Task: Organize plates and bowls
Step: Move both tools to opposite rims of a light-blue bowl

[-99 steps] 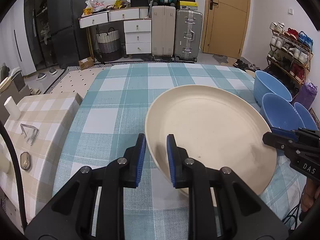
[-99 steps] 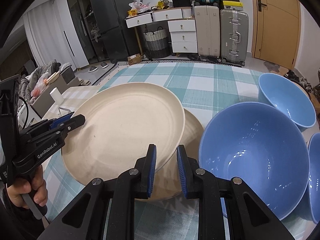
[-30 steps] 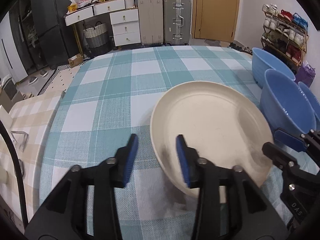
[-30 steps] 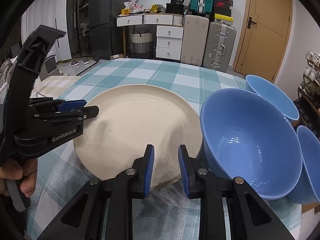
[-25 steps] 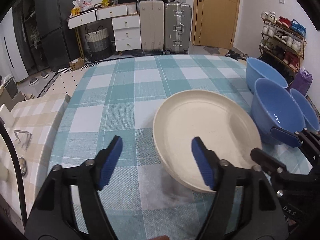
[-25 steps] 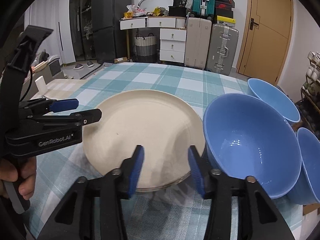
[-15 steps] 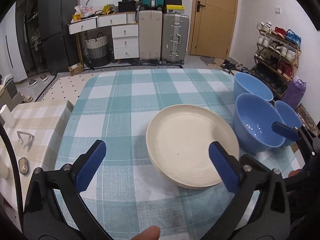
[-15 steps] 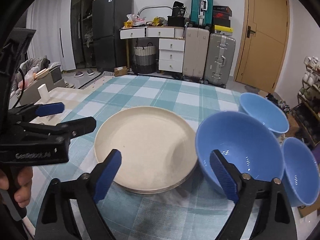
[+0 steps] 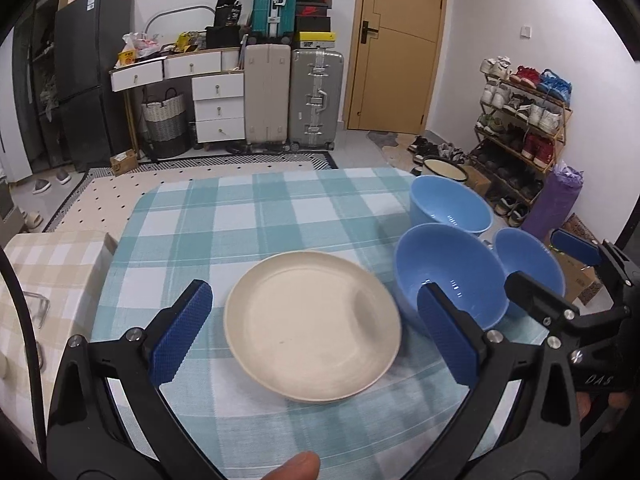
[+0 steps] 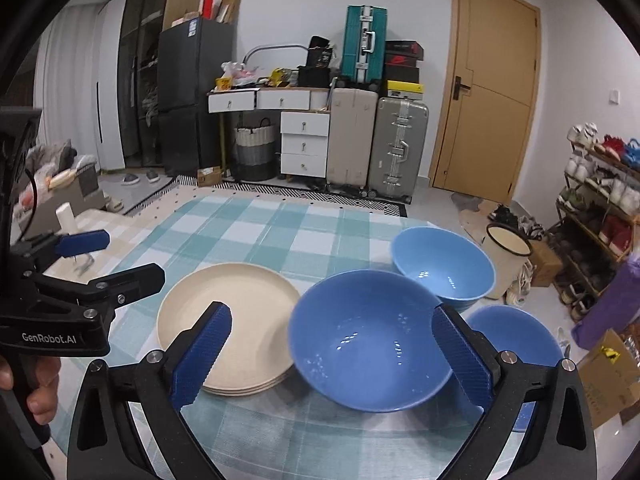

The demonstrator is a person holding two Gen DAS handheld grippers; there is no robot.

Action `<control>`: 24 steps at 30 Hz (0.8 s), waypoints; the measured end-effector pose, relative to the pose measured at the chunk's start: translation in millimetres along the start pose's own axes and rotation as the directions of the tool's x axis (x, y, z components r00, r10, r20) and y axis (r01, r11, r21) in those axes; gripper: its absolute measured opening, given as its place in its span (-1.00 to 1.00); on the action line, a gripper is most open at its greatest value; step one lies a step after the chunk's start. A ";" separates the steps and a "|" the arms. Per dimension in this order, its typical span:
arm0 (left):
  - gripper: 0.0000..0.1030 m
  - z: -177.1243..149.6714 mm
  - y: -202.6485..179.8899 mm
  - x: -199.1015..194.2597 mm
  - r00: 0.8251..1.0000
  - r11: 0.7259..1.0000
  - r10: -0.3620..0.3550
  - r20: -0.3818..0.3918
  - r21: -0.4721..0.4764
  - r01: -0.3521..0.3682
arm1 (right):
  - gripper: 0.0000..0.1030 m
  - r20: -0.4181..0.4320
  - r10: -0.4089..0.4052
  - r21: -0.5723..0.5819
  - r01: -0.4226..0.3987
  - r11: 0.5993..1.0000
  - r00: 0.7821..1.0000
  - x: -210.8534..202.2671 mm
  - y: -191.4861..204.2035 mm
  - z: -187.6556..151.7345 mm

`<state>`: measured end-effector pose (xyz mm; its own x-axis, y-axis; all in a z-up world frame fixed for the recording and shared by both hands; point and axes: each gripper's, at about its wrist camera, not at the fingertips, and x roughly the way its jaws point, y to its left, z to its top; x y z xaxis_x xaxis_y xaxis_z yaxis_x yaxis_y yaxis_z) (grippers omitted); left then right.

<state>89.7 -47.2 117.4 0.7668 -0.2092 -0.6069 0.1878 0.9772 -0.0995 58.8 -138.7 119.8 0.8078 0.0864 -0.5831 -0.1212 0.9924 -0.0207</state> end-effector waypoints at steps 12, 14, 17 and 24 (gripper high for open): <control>0.99 36.6 -45.0 31.2 0.995 0.995 -0.100 -0.019 0.011 0.100 | 0.99 0.000 -0.015 0.105 0.015 0.994 1.000 -22.0 -86.3 28.3; 0.99 43.7 -51.2 42.3 0.993 0.993 -0.115 -0.030 0.003 0.115 | 0.99 -0.001 -0.028 0.107 0.028 0.994 1.000 -21.1 -96.1 32.2; 0.99 53.3 -57.9 56.4 0.988 0.989 -0.148 -0.048 -0.004 0.147 | 0.99 -0.001 -0.029 0.114 0.028 0.993 1.000 -20.4 -110.5 37.5; 0.99 78.0 -76.1 89.5 0.989 0.990 -0.136 -0.060 0.016 0.138 | 0.99 -0.024 -0.032 0.125 0.035 0.992 0.999 -5.5 -138.6 48.3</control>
<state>191.9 -143.2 132.2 0.6958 -0.3380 -0.6338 0.3013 0.9383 -0.1696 99.1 -272.5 165.1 0.7972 0.0522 -0.6015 -0.0197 0.9980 0.0605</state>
